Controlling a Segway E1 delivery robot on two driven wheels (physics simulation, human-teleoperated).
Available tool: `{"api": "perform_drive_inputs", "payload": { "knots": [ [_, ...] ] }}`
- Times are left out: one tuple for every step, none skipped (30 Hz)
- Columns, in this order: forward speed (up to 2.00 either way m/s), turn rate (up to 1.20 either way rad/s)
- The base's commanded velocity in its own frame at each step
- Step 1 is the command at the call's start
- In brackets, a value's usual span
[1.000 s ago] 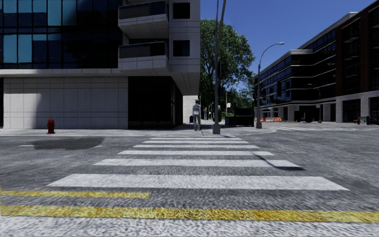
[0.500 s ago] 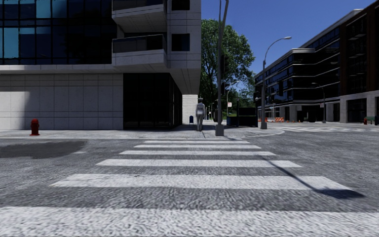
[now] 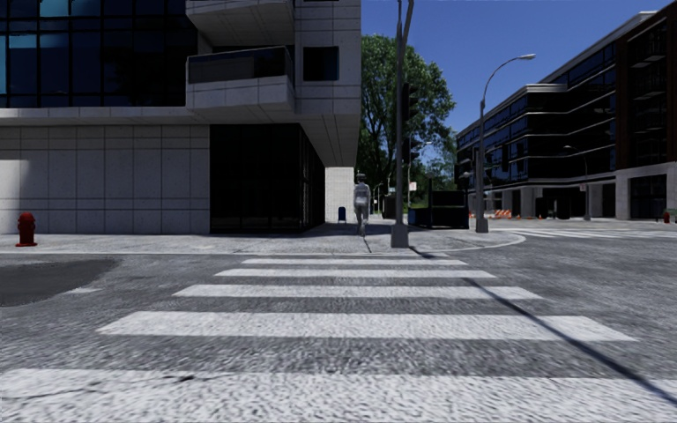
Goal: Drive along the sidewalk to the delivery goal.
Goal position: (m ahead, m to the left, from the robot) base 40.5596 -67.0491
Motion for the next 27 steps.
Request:
{"api": "perform_drive_inputs", "payload": {
  "knots": [
    [2.00,0.00],
    [2.00,0.00],
    [2.00,0.00],
    [2.00,0.00],
    [2.00,0.00],
    [2.00,0.00],
    [2.00,0.00],
    [2.00,0.00],
    [2.00,0.00],
    [2.00,0.00],
    [2.00,0.00],
    [2.00,0.00],
    [2.00,0.00],
    [2.00,0.00],
    [2.00,0.00],
    [2.00,0.00],
    [2.00,0.00],
    [2.00,0.00],
    [2.00,0.00],
    [2.00,0.00],
    [2.00,0.00],
    [2.00,0.00],
    [2.00,0.00],
    [2.00,0.00],
    [2.00,0.00],
    [2.00,0.00],
    [2.00,0.00]
  ]
}}
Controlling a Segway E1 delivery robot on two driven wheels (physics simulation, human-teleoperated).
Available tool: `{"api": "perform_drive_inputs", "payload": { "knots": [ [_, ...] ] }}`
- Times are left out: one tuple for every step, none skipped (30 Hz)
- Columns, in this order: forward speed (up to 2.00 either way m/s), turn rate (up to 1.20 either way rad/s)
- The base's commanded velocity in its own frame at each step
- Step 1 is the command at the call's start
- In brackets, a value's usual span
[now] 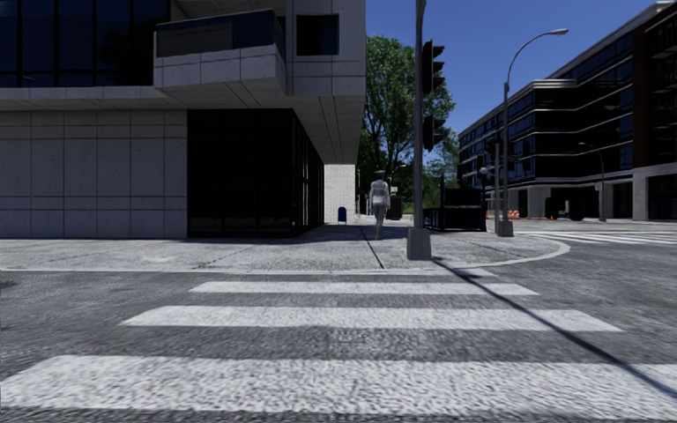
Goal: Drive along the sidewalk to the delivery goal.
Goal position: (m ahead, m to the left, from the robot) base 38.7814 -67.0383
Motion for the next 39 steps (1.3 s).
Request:
{"api": "perform_drive_inputs", "payload": {
  "knots": [
    [2.00,0.00],
    [2.00,0.00],
    [2.00,0.00],
    [2.00,0.00],
    [2.00,0.00],
    [2.00,0.00],
    [2.00,0.00],
    [2.00,0.00],
    [2.00,0.00],
    [2.00,0.00],
    [2.00,0.00],
    [2.00,0.00],
    [2.00,0.00],
    [2.00,0.00],
    [2.00,0.00],
    [2.00,0.00],
    [2.00,0.00],
    [2.00,0.00],
    [2.00,0.00],
    [2.00,0.00],
    [2.00,0.00],
    [2.00,0.00],
    [2.00,0.00],
    [2.00,0.00],
    [2.00,0.00],
    [2.00,0.00],
    [2.00,0.00],
    [2.00,0.00],
    [2.00,0.00],
    [2.00,0.00],
    [2.00,0.00],
    [2.00,0.00],
    [2.00,0.00],
    [2.00,0.00],
    [2.00,0.00],
    [2.00,0.00],
    [2.00,0.00],
    [2.00,0.00],
    [2.00,0.00]
  ]
}}
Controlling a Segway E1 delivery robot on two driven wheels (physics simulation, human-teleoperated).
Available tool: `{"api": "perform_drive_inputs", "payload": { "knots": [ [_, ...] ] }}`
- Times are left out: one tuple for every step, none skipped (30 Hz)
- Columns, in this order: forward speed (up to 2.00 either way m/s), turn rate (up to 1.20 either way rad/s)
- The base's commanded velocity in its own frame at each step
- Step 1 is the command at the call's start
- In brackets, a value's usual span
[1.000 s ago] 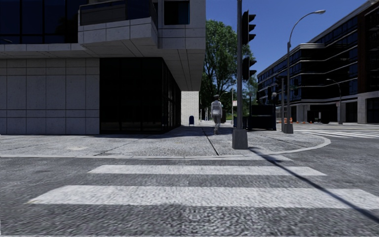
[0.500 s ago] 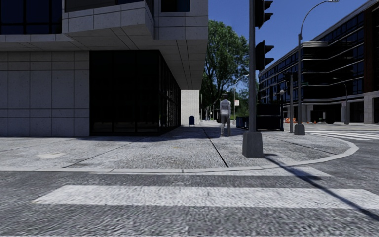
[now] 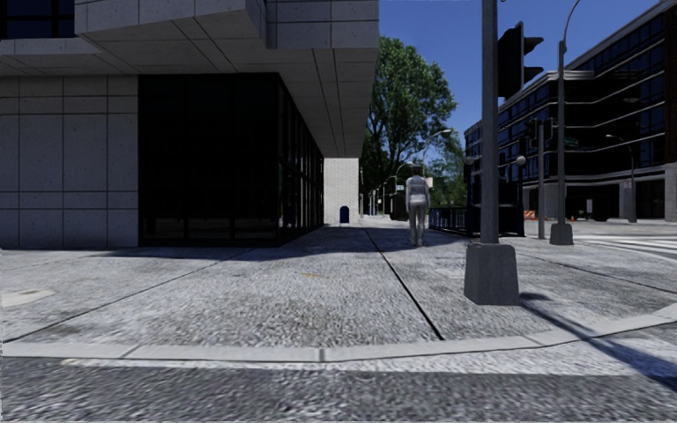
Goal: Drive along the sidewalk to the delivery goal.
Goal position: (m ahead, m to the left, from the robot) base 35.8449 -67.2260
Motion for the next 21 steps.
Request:
{"api": "perform_drive_inputs", "payload": {
  "knots": [
    [2.00,0.00],
    [2.00,0.00],
    [2.00,0.00],
    [2.00,0.00],
    [2.00,0.00],
    [2.00,0.00],
    [2.00,0.00],
    [2.00,0.00],
    [2.00,0.00],
    [2.00,0.00],
    [2.00,0.00],
    [2.00,0.00],
    [2.00,0.00],
    [2.00,0.00],
    [2.00,0.00],
    [2.00,0.00],
    [2.00,0.00],
    [2.00,0.00],
    [2.00,0.00],
    [2.00,0.00],
    [2.00,0.00]
  ]
}}
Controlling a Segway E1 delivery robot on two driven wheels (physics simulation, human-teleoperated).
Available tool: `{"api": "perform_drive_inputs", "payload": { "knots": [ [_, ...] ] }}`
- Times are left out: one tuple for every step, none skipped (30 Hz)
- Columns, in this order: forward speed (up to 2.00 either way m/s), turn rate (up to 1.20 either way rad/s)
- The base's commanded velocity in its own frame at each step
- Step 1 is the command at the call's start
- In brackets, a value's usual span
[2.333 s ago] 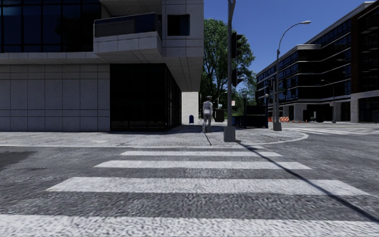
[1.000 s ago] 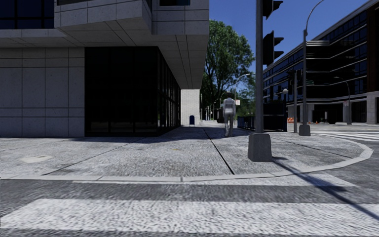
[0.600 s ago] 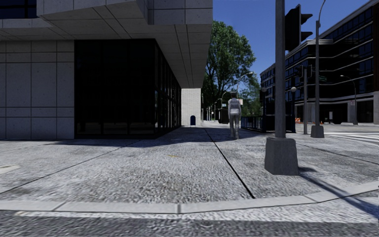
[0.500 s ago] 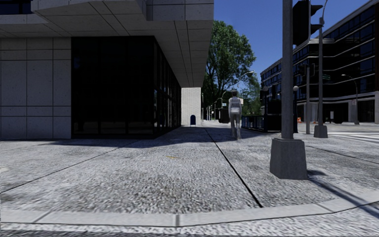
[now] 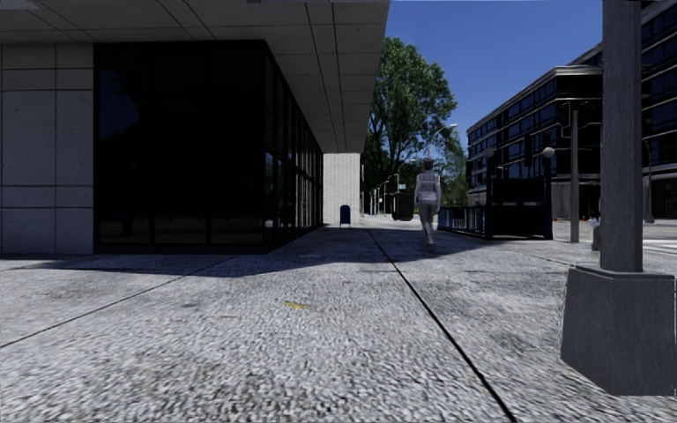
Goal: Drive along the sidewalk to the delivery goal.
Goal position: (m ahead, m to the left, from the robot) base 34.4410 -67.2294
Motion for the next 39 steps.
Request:
{"api": "perform_drive_inputs", "payload": {
  "knots": [
    [2.00,0.00],
    [2.00,0.00],
    [2.00,0.00],
    [1.99,0.00],
    [1.99,0.00],
    [1.99,0.00],
    [1.98,0.00],
    [1.97,0.00],
    [1.97,0.00],
    [1.97,0.00],
    [1.96,0.00],
    [1.96,0.00],
    [1.95,0.00],
    [1.94,0.00],
    [1.93,0.00],
    [1.93,0.00],
    [1.92,0.00],
    [1.91,0.00],
    [1.91,0.00],
    [1.91,0.00],
    [1.91,0.00],
    [1.90,0.00],
    [1.90,0.00],
    [1.85,0.00],
    [1.80,0.00],
    [1.75,0.00],
    [1.75,0.00],
    [1.73,0.00],
    [1.71,-0.01],
    [1.71,-0.01],
    [1.64,-0.25],
    [1.54,-0.39],
    [1.51,-0.43],
    [1.51,-0.43],
    [1.50,-0.44],
    [1.50,-0.44],
    [1.50,-0.44],
    [1.49,-0.44],
    [1.49,-0.44]
  ]
}}
